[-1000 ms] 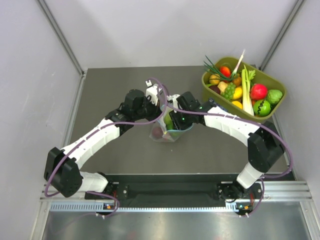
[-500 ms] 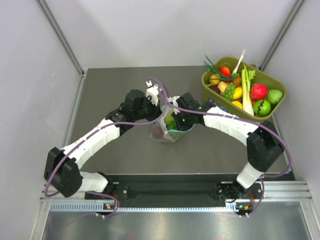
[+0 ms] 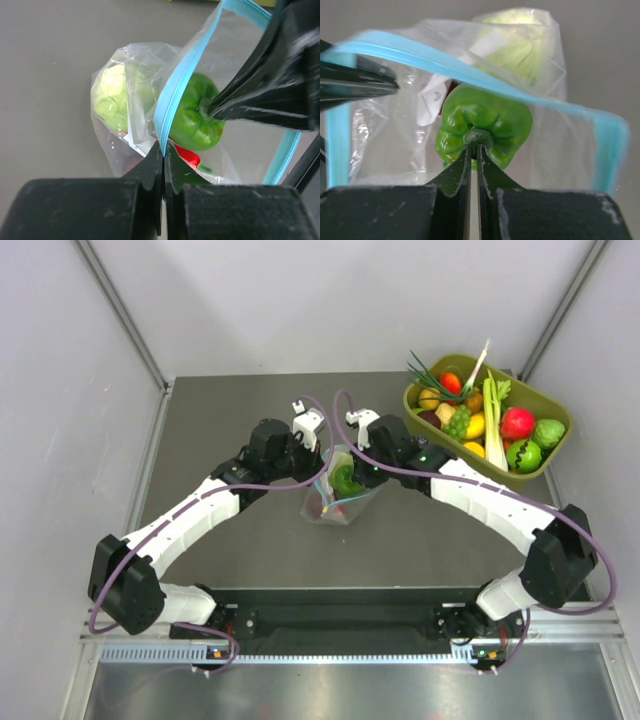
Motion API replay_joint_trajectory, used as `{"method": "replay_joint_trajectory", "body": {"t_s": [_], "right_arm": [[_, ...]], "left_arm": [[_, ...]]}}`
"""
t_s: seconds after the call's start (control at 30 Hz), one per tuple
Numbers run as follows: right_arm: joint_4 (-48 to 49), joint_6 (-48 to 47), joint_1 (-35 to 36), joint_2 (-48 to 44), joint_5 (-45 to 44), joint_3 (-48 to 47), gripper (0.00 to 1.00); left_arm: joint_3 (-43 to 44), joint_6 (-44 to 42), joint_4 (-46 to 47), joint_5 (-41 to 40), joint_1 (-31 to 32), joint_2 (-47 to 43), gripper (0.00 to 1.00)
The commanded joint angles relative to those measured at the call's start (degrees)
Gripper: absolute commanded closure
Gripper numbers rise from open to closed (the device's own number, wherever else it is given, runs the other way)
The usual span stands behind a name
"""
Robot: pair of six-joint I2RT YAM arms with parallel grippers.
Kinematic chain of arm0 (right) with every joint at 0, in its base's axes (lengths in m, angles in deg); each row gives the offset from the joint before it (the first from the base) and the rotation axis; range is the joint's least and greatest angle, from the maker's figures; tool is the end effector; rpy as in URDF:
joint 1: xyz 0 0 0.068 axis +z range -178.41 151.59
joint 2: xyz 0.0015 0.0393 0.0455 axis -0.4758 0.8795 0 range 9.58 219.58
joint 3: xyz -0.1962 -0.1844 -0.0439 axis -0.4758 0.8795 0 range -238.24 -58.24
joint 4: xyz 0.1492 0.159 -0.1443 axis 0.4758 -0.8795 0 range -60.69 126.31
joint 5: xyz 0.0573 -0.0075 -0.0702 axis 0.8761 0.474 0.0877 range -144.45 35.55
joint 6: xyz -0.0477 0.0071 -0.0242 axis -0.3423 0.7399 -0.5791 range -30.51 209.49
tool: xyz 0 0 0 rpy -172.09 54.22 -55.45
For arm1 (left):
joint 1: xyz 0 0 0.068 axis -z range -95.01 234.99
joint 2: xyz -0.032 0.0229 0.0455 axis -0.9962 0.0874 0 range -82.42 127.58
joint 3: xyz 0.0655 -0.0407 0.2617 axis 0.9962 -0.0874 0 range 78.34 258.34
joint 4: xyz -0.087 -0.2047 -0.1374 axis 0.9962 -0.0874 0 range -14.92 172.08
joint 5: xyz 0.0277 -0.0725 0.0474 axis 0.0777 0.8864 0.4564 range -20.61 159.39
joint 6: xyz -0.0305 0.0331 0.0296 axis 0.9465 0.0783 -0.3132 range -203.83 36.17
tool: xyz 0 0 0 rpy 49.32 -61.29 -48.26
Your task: Open the zip-top bag and remove the fake food
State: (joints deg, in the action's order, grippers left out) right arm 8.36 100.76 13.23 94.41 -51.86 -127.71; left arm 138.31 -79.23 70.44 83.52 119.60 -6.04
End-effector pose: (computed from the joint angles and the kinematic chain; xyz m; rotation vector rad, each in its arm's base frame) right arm 0.2441 0.2192 0.2942 -0.6468 2.2935 0.5066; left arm 0.2465 -0.1808 0.3074 0.6973 1.9954 -0.6707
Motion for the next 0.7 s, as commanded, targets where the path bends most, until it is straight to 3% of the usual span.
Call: {"method": "replay_joint_trajectory", "body": {"t_s": [0.0,0.67], "right_arm": [[4.6,1.4,1.0,-4.0,-2.1,-3.6,1.0],[-0.3,0.9,0.8,-19.7,7.3,-7.4,1.0]], "left_arm": [[2.2,0.0,1.4,0.5,0.4,-1.3,1.0],[2.1,-0.6,1.1,-0.4,0.5,-0.5,1.0]]}}
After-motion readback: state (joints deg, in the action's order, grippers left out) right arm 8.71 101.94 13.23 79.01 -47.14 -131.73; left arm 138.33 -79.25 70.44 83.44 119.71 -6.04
